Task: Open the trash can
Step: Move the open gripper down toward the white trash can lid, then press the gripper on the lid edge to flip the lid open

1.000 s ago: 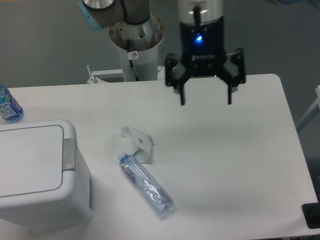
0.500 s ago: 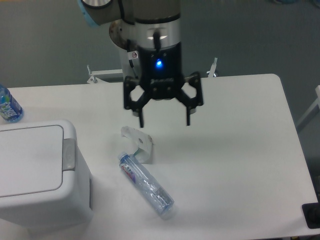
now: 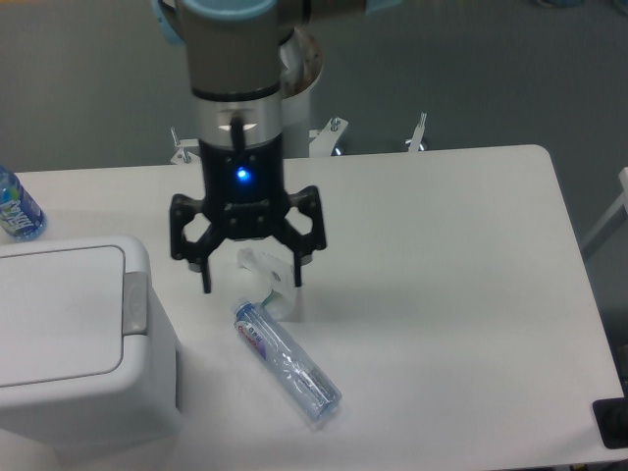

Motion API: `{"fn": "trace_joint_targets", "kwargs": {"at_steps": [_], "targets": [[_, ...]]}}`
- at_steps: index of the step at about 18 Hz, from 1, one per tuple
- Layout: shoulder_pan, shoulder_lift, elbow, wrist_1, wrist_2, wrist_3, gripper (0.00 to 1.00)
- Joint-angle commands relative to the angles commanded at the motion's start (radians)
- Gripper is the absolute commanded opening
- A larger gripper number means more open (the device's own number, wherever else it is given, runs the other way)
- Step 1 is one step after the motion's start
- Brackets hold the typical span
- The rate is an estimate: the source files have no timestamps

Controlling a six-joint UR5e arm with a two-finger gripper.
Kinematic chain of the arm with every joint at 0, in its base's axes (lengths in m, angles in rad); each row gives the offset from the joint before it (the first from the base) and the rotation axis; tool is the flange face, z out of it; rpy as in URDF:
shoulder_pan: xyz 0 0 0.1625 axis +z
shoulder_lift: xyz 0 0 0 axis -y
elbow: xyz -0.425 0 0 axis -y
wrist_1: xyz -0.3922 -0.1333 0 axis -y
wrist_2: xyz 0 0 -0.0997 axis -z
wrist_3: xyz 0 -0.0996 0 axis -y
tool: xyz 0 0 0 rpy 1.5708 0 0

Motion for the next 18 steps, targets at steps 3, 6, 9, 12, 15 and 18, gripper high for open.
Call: {"fn": "trace_joint_targets", "kwargs": {"at_steps": [3,6,9,12,15,18], "targets": [[-0.026,-0.015,-0.008,0.009,0.005,-0.019,1.00],[-0.045,-0.015,-0.012,0.008,0.006,-0.020,1.00],[-0.049,-0.017,-0.026,0.008,0.006,-0.020,1.00],[-0.051,-0.017,-0.031,0.008,0.008,-0.020,1.00],[-0.052,-0.020,-0.035,0.008,0.008,-0.022,1.00],[-0.065,-0.022,-0.037,0.008,0.009,-0.025,1.00]]}}
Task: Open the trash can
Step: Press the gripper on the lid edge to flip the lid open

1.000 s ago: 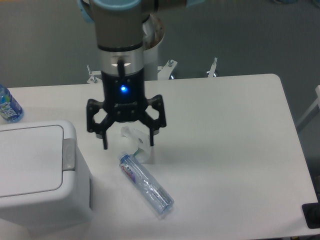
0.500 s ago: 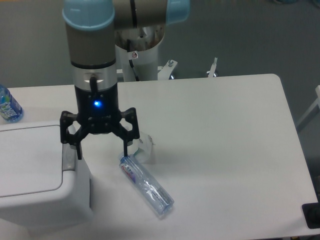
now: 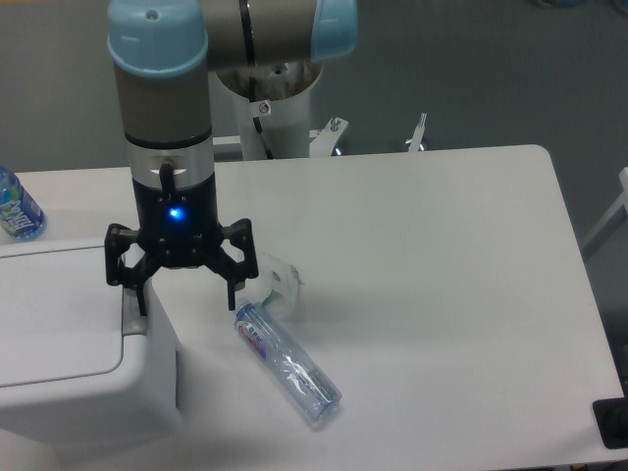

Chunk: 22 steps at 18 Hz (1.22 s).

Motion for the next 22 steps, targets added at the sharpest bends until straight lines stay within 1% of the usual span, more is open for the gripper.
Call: {"fn": "trace_joint_targets", "kwargs": {"at_steps": [22], "targets": [[-0.006,-0.012,-0.008,0.000,0.006,0.000,1.00]]}}
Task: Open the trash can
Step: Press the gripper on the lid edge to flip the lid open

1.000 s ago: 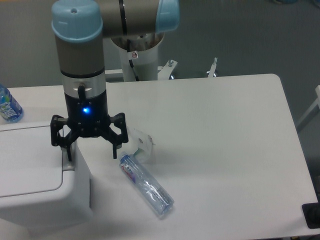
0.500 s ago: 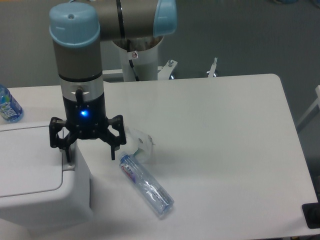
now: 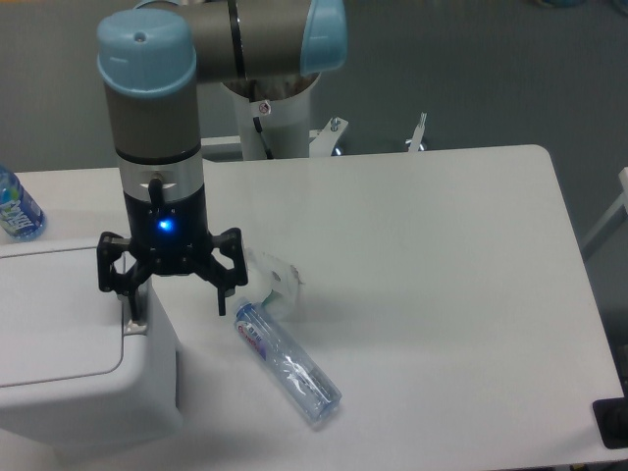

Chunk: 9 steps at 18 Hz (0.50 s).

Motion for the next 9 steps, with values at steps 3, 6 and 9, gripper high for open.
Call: {"fn": "trace_joint_targets", "kwargs": {"at_steps": [3,6,9], "targets": [[0.000,-0.003,0.002,0.000,0.000,0.000,1.00],[0.000,-0.008,0.002,0.002,0.002,0.003,1.00],[0.000,-0.011,0.003,0.002,0.000,0.003,1.00]]}}
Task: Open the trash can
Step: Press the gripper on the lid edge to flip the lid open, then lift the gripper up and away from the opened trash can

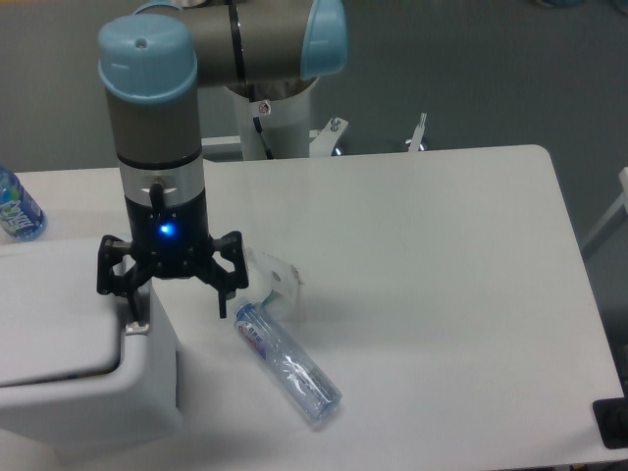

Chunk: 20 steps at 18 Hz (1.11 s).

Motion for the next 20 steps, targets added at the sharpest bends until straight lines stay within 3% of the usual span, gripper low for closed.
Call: {"fn": "trace_joint_targets", "kwargs": {"at_steps": [7,12,14,17,20], "targets": [[0.017,0.014,0.040,0.000,-0.006,0.002,1.00],[0.101,0.072,0.040,0.003,0.008,0.012,1.00],[0.139,0.080,0.037,0.000,0.082,0.029,1.00],[0.150,0.080,0.026,-0.020,0.204,0.193,1.00],[0.175,0.086,0.017,-0.156,0.337,0.452,1.00]]}}
